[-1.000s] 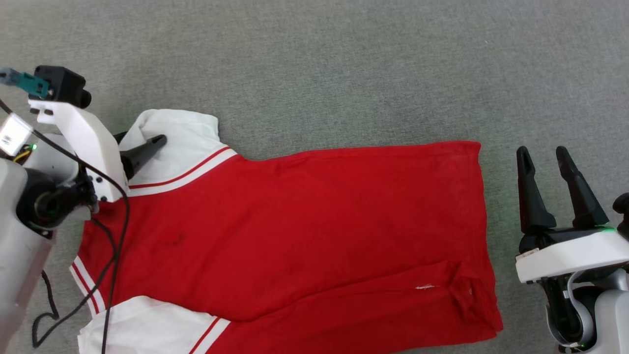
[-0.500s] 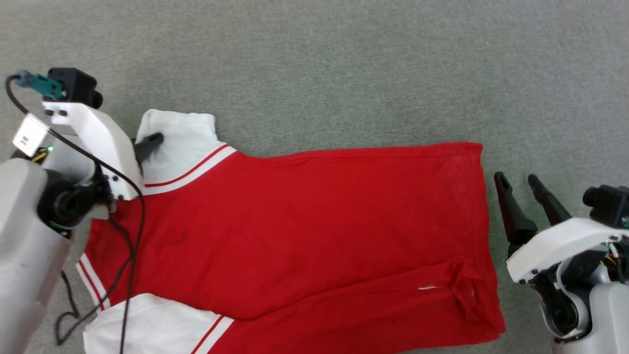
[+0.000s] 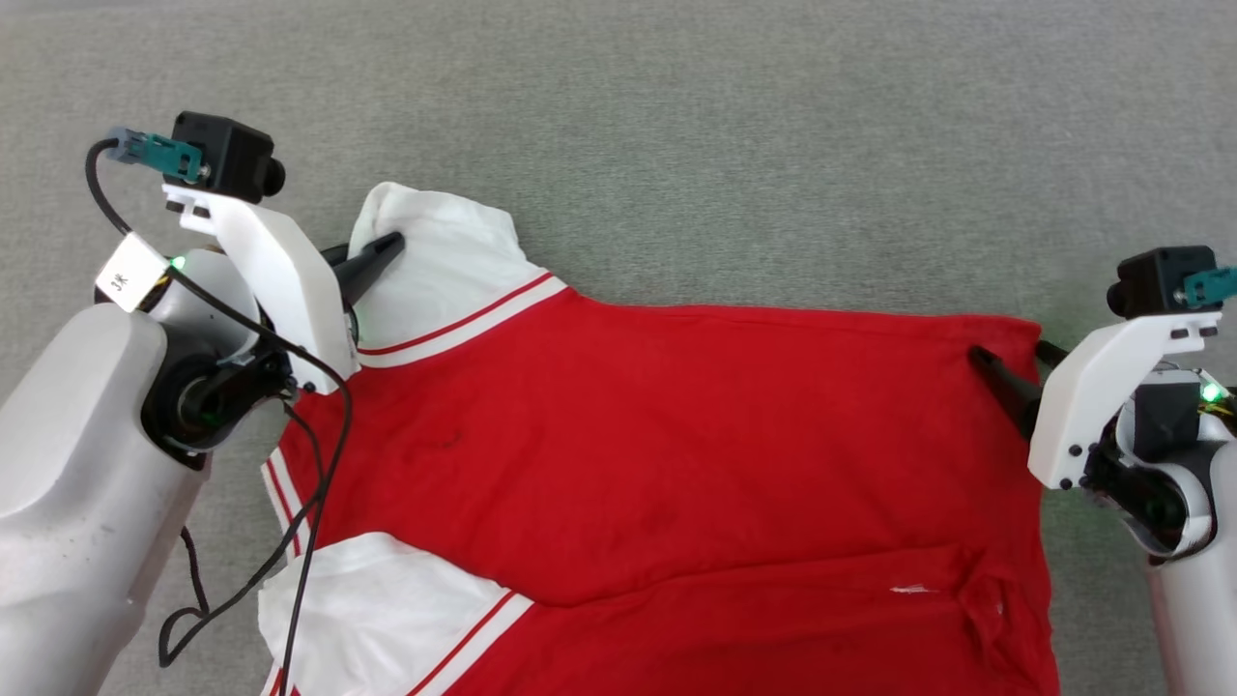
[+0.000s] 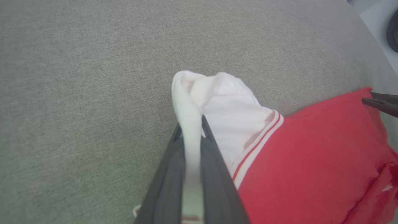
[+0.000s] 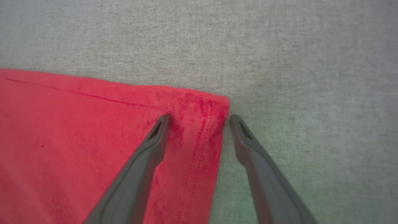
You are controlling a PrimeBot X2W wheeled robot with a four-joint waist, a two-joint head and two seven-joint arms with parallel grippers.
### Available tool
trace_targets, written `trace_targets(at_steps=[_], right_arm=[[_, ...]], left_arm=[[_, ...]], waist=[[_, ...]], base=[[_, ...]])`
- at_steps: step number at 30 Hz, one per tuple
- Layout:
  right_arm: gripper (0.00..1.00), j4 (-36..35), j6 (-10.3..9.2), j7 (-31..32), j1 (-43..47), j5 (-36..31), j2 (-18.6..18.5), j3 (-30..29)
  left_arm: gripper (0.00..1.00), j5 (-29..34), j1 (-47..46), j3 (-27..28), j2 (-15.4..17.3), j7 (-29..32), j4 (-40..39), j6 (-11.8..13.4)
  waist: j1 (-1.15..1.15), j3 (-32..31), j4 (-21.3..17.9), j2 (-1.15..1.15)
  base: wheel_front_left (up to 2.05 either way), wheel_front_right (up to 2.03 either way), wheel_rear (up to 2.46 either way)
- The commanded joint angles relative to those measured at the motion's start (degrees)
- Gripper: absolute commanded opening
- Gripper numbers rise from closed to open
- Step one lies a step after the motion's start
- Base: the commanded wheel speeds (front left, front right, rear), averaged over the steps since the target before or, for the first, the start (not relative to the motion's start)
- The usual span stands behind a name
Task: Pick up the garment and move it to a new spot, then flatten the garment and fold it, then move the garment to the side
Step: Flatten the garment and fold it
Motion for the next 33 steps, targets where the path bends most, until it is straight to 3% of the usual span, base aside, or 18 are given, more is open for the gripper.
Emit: trace_targets(at_steps=[1,6,7,8,18,33], right_arm=[[1.0,0.73,-0.03,0.81,-0.7,-0.11,-0.42,0.44],[1.0,6.95,-0.03,9.56,-0.81,0.62,-1.3,2.51],[0.36,7.74,-0.03,10.28,-0.67,1.09,-0.81,2.4],[0.0,8.04,-0.03,10.53,-0.75,1.36,-0.44,2.28],[0.0,0.96,-0.04,3.71,-0.09,-0.99,-1.47,-1.68],[0.0,-8.22,-0.04,-0.26,19.09,-0.52,4.23,-6.05]], left_arm=[[0.0,0.21,0.39,-0.15,-0.23,-0.43,-0.34,0.17],[0.0,-0.02,1.63,-0.53,-0.24,-0.74,-2.24,0.13],[0.0,-0.02,2.16,-0.66,-0.14,-0.91,-2.36,0.14],[0.0,-0.22,2.61,-0.51,-0.23,-1.26,-2.46,0.28],[0.0,0.34,9.35,1.44,0.92,-7.97,-3.8,2.48],[0.0,-2.04,30.83,-0.9,1.47,-11.81,-12.28,8.08]], waist=[[0.0,0.07,0.54,0.0],[0.0,0.08,1.85,0.0],[0.0,-0.15,2.04,0.0],[0.0,-0.44,2.23,0.0],[0.0,-6.26,3.3,0.0],[0.0,-14.42,5.72,0.0]], base=[[0.0,0.0,0.0],[0.0,0.0,0.0],[0.0,0.0,0.0],[0.0,0.0,0.0],[0.0,0.0,0.0],[0.0,0.0,0.0]])
